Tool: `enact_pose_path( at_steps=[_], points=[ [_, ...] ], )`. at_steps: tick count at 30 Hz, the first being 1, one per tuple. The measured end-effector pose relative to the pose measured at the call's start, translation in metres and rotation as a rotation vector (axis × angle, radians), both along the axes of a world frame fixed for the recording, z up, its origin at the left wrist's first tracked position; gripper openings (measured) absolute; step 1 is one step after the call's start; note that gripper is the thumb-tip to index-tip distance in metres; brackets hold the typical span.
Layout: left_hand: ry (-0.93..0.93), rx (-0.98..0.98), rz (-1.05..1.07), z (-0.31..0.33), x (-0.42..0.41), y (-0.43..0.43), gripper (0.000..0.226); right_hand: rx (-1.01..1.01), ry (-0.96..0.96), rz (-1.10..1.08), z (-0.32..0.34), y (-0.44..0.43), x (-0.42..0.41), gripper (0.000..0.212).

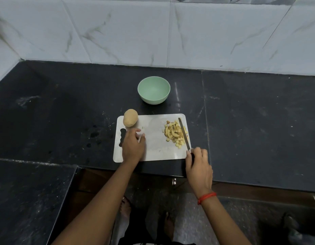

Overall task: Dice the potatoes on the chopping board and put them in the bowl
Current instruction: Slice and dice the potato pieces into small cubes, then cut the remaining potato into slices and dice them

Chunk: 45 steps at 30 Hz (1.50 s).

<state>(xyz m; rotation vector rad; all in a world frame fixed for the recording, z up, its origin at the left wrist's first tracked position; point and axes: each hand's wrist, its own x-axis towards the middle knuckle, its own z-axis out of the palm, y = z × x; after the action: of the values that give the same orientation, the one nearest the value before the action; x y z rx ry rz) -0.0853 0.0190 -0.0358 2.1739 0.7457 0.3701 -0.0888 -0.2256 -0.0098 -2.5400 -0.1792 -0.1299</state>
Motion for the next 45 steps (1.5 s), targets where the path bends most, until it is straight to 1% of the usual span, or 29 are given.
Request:
enact_pose_path(
  at_steps=[4, 7, 10, 14, 17, 23, 24, 26, 28, 29, 31, 32, 34, 35, 36, 37, 39, 42, 45],
  points=[
    [0.004, -0.063, -0.32, 0.004, 0.029, -0.022, 0.046, -0.023, 0.05, -0.021, 0.0, -0.008, 0.02, 0.021],
    [0.026, -0.106, -0.381, 0.006, 0.051, -0.039, 0.059, -0.058, 0.096, -0.051, -0.002, -0.013, 0.02, 0.022],
    [0.037, -0.109, -0.413, 0.006, 0.062, -0.044, 0.061, -0.069, 0.118, -0.051, -0.007, -0.016, 0.016, 0.022],
    [0.017, -0.13, -0.366, 0.003, 0.062, -0.04, 0.05, -0.067, 0.118, -0.007, -0.008, -0.007, 0.015, 0.022],
    [-0.001, -0.155, -0.348, 0.002, 0.061, -0.039, 0.043, -0.103, 0.098, 0.024, -0.007, -0.001, 0.014, 0.022],
    [0.022, -0.164, -0.39, 0.011, 0.059, -0.038, 0.046, -0.093, 0.105, 0.024, -0.003, -0.001, 0.019, 0.022],
    [0.006, -0.144, -0.372, 0.016, 0.057, -0.036, 0.044, -0.073, 0.094, 0.02, -0.001, -0.002, 0.02, 0.022],
    [-0.069, -0.045, -0.295, 0.027, 0.051, -0.026, 0.038, -0.005, 0.048, 0.012, 0.008, -0.003, 0.02, 0.023],
    [-0.157, 0.106, -0.156, 0.038, 0.042, -0.009, 0.034, 0.054, 0.013, 0.016, 0.014, 0.0, 0.019, 0.022],
    [-0.169, 0.181, -0.068, 0.042, 0.037, 0.001, 0.034, 0.072, 0.017, 0.022, 0.014, 0.002, 0.018, 0.022],
    [-0.123, 0.265, 0.087, 0.046, 0.032, 0.02, 0.043, 0.122, 0.032, 0.023, 0.013, 0.007, 0.018, 0.021],
    [-0.068, 0.277, 0.127, 0.046, 0.032, 0.027, 0.053, 0.151, 0.04, 0.014, 0.013, 0.009, 0.019, 0.021],
    [0.075, 0.264, 0.117, 0.042, 0.037, 0.039, 0.08, 0.18, 0.064, -0.003, 0.013, 0.015, 0.019, 0.021],
    [0.144, 0.241, 0.086, 0.039, 0.041, 0.044, 0.09, 0.184, 0.079, -0.007, 0.012, 0.018, 0.018, 0.021],
    [0.201, 0.211, 0.055, 0.038, 0.045, 0.046, 0.095, 0.194, 0.097, -0.008, 0.011, 0.019, 0.016, 0.02],
    [0.24, 0.184, 0.033, 0.037, 0.049, 0.048, 0.095, 0.21, 0.115, -0.005, 0.01, 0.02, 0.014, 0.02],
    [0.261, 0.163, 0.002, 0.037, 0.055, 0.054, 0.083, 0.223, 0.126, 0.017, 0.008, 0.02, 0.01, 0.018],
    [0.189, 0.173, -0.021, 0.04, 0.053, 0.058, 0.069, 0.242, 0.116, 0.054, 0.007, 0.017, 0.007, 0.017],
    [-0.006, 0.1, -0.013, 0.052, 0.042, 0.051, 0.069, 0.286, 0.097, 0.051, 0.006, 0.018, 0.006, 0.016]
  ],
)
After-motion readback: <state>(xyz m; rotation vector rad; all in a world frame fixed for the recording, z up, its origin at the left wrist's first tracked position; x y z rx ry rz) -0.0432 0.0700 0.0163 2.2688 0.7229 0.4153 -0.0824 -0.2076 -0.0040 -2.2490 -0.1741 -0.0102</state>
